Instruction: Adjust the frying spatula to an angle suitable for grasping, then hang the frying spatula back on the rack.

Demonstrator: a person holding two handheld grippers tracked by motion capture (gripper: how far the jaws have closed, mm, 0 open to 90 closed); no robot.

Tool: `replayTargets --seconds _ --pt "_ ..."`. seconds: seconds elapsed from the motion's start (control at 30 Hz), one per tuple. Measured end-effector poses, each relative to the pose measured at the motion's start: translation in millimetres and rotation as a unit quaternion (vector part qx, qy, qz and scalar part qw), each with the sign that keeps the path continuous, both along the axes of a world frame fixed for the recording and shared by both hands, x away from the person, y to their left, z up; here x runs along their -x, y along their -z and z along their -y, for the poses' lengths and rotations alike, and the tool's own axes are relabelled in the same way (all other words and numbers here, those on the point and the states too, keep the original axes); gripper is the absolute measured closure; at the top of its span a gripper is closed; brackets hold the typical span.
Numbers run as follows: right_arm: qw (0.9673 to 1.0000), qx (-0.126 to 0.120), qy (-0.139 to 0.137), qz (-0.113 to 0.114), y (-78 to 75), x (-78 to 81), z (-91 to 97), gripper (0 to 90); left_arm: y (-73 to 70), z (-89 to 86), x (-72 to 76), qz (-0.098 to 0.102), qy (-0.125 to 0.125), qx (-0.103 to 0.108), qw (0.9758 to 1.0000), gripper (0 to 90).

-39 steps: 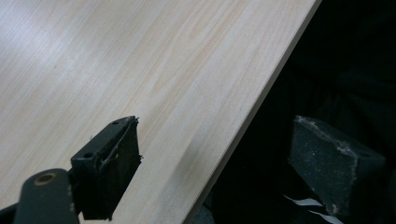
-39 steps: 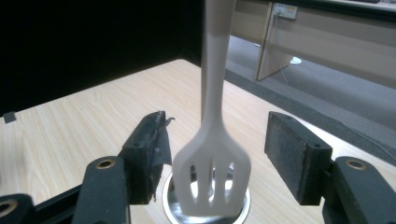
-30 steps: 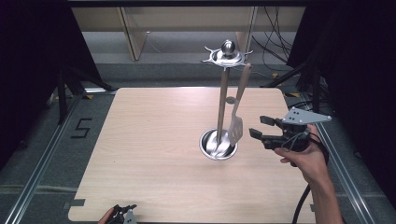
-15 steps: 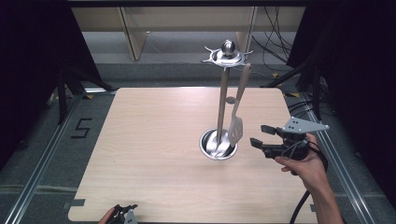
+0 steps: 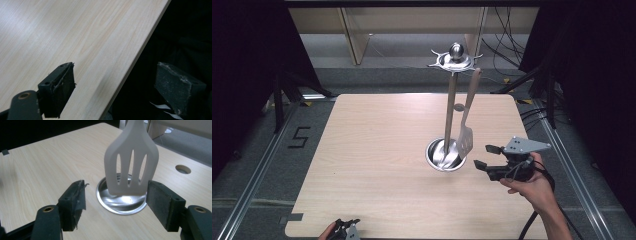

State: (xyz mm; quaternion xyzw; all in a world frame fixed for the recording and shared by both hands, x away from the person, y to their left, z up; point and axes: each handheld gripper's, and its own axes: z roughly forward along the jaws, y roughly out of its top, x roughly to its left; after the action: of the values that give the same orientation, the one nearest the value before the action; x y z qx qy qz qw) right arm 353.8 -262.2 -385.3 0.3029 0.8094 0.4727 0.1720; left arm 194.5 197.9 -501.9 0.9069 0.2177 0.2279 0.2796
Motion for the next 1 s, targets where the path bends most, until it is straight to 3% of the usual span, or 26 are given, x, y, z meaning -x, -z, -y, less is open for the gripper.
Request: replayTargets --seconds 0.3,0.37,0.43,0.47,0.57,0.63,0.8,0.83,1.0 --pt "0.9997 0.017 -0.002 -0.016 15.0 3.5 1.8 32.0 -0.3 0.0 0.1 0.002 0.002 0.0 1.0 15.5" --pt "0.9994 0.012 0.005 -0.032 20.7 5.6 0.3 31.5 -0.3 0.4 0.0 0.001 0.002 0.001 1.0 15.5" --pt "0.9996 0.018 -0.001 -0.02 24.6 3.3 1.5 31.3 0.8 0.0 -0.4 -0.002 0.0 0.0 1.0 15.5" --pt "0.999 0.021 -0.001 -0.039 24.8 5.0 1.2 31.2 0.8 0.0 -0.4 -0.002 0.0 0.0 1.0 15.5" --pt "0.9991 0.022 0.003 -0.035 27.7 4.6 0.9 31.1 0.3 -0.5 -0.6 0.001 -0.001 -0.002 1.0 15.5" --pt "0.9987 0.023 0.004 -0.046 28.4 5.8 2.6 31.0 -0.5 -0.5 -0.4 0.003 0.0 -0.003 1.0 15.5" --pt "0.9991 0.031 -0.002 -0.029 31.7 4.7 5.8 30.7 -0.3 -0.4 0.9 0.004 -0.001 -0.001 1.0 15.5" --pt "0.9986 0.025 0.009 -0.046 31.8 7.8 5.1 30.7 1.0 -0.5 0.2 0.004 0.002 -0.003 1.0 15.5" --pt "0.9987 0.03 0.011 -0.04 33.2 8.2 6.6 30.4 0.6 -2.8 1.4 0.003 0.0 0.0 1.0 15.5"
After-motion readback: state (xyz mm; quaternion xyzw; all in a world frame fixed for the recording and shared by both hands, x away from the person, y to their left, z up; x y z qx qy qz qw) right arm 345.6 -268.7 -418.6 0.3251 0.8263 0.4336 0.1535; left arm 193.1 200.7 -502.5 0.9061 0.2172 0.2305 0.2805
